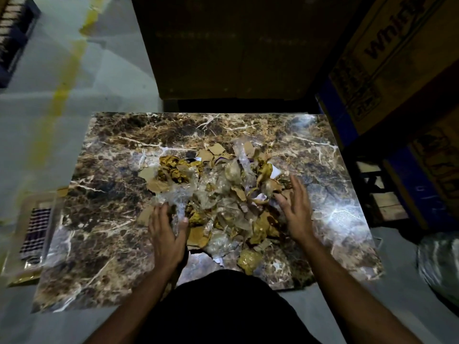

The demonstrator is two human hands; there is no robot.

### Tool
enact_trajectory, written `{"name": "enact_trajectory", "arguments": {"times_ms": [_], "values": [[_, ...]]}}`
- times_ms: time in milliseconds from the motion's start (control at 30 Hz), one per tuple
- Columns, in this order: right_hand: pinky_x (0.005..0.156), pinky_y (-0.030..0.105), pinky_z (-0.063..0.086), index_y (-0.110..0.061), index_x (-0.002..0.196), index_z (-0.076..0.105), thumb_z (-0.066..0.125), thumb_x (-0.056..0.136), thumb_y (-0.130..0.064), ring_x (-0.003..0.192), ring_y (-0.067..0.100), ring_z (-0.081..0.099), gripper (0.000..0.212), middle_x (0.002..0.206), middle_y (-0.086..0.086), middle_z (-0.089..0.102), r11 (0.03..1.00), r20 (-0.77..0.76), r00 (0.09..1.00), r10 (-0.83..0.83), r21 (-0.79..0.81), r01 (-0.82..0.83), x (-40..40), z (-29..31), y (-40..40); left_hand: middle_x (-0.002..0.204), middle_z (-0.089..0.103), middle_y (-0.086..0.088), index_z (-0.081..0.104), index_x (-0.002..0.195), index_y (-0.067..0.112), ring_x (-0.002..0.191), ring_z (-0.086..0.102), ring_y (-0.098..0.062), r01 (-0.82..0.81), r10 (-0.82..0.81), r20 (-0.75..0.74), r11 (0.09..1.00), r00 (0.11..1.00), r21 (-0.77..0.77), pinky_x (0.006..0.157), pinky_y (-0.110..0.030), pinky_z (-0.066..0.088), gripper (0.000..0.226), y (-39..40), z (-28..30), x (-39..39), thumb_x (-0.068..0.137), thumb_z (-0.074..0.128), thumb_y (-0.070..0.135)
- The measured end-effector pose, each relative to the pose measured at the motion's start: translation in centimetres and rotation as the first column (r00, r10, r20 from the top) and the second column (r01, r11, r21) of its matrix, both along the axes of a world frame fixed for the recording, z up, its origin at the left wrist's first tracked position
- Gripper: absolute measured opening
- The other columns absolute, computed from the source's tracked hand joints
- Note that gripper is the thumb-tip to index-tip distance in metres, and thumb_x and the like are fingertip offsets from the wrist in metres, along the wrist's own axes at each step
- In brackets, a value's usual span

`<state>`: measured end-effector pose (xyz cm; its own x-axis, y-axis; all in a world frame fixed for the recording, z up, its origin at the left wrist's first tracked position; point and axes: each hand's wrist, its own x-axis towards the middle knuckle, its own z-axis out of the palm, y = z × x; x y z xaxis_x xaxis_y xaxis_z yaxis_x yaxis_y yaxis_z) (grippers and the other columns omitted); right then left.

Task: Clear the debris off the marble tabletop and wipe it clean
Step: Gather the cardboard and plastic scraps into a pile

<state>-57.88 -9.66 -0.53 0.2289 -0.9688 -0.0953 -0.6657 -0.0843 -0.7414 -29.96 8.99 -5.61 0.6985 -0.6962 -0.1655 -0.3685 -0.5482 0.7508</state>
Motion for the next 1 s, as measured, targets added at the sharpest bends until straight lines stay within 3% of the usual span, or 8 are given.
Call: {"name": "enact_trajectory", "arguments": {"times_ms": [167,300,367,467,600,733,867,1000], "values": [[0.125,0.057,0.005,-0.04,0.161,0.017,0.019,0.078,-0.097,0.157,0.025,0.007,0.101,0.173,-0.002,0.003,0.984,-0.035,0.999,-0.014,0.174,0.02,1.9,-2.8,2.3,0.163,0.027,-0.009,0.037,0.15,0.013,0.149,0.022,-0.029,0.027,-0.027,0.029,1.0,0.999,-0.011,0.12,-0.05,0.021,0.078,-2.9,-0.1,-1.1,0.093,0.03,0.066],[0.124,0.043,0.004,-0.023,0.162,0.02,0.038,0.103,-0.061,0.155,0.023,0.009,0.072,0.171,0.004,0.01,0.966,-0.013,1.0,-0.002,0.26,0.006,3.7,-1.7,1.7,0.162,0.03,-0.006,0.029,0.155,0.021,0.148,0.025,-0.026,0.004,-0.004,-0.002,0.998,1.0,-0.055,0.119,-0.055,0.025,0.078,-3.9,-0.2,-1.2,0.094,0.028,0.069],[0.125,0.05,0.012,-0.027,0.162,0.019,0.036,0.097,-0.075,0.154,0.026,0.015,0.082,0.169,0.008,0.018,0.973,-0.012,0.998,0.059,0.225,-0.055,2.8,-2.1,1.3,0.16,0.033,-0.006,0.027,0.156,0.024,0.147,0.027,-0.026,-0.009,0.009,-0.003,0.996,1.0,-0.085,0.117,-0.06,0.023,0.076,-3.6,0.0,-1.0,0.095,0.028,0.069],[0.123,0.064,0.011,-0.033,0.162,0.013,0.031,0.08,-0.093,0.157,0.029,0.01,0.103,0.171,0.006,0.01,0.983,-0.091,0.994,0.052,0.182,-0.035,-0.4,-2.6,1.6,0.155,0.039,-0.006,0.027,0.155,0.03,0.143,0.033,-0.028,0.001,0.008,0.068,0.993,0.998,-0.121,0.116,-0.064,0.02,0.069,-2.2,0.1,-0.3,0.097,0.03,0.067],[0.118,0.064,0.013,-0.049,0.156,0.009,0.046,0.072,-0.092,0.15,0.022,0.015,0.101,0.162,-0.014,0.007,0.987,-0.184,0.978,0.095,0.147,-0.068,-5.5,-1.9,5.5,0.149,0.042,-0.009,0.027,0.155,0.029,0.138,0.039,-0.035,-0.053,0.064,0.066,0.987,0.996,-0.149,0.112,-0.066,0.027,0.069,1.5,-0.6,0.9,0.096,0.039,0.063],[0.109,0.052,0.034,-0.035,0.153,0.027,0.057,0.065,-0.094,0.137,0.028,0.03,0.11,0.147,0.001,0.024,0.959,-0.292,0.916,0.274,0.157,-0.237,-6.9,-2.2,10.7,0.143,0.039,-0.011,0.028,0.153,0.018,0.131,0.039,-0.035,-0.016,0.022,0.084,0.997,0.996,-0.075,0.109,-0.062,0.033,0.085,4.9,0.0,0.1,0.087,0.048,0.068],[0.087,0.032,0.05,-0.032,0.147,0.03,0.077,0.062,-0.075,0.114,0.027,0.056,0.106,0.136,0.003,0.036,0.933,-0.213,0.914,0.345,0.182,-0.31,-3.6,-3.3,12.0,0.148,0.027,-0.003,0.025,0.155,0.018,0.133,0.031,-0.018,0.159,-0.159,0.038,0.987,0.986,0.009,0.105,-0.04,0.029,0.096,5.6,1.3,-2.2,0.079,0.048,0.072],[0.099,0.027,0.045,-0.019,0.15,0.037,0.089,0.072,-0.048,0.116,0.013,0.048,0.098,0.139,0.004,0.045,0.961,-0.071,0.977,0.2,0.206,-0.182,0.8,-3.5,10.5,0.145,0.031,-0.003,0.027,0.154,0.018,0.134,0.035,-0.024,0.237,-0.237,0.04,0.972,0.971,0.0,0.105,-0.039,0.031,0.087,3.7,0.9,-2.7,0.086,0.046,0.069]]}}
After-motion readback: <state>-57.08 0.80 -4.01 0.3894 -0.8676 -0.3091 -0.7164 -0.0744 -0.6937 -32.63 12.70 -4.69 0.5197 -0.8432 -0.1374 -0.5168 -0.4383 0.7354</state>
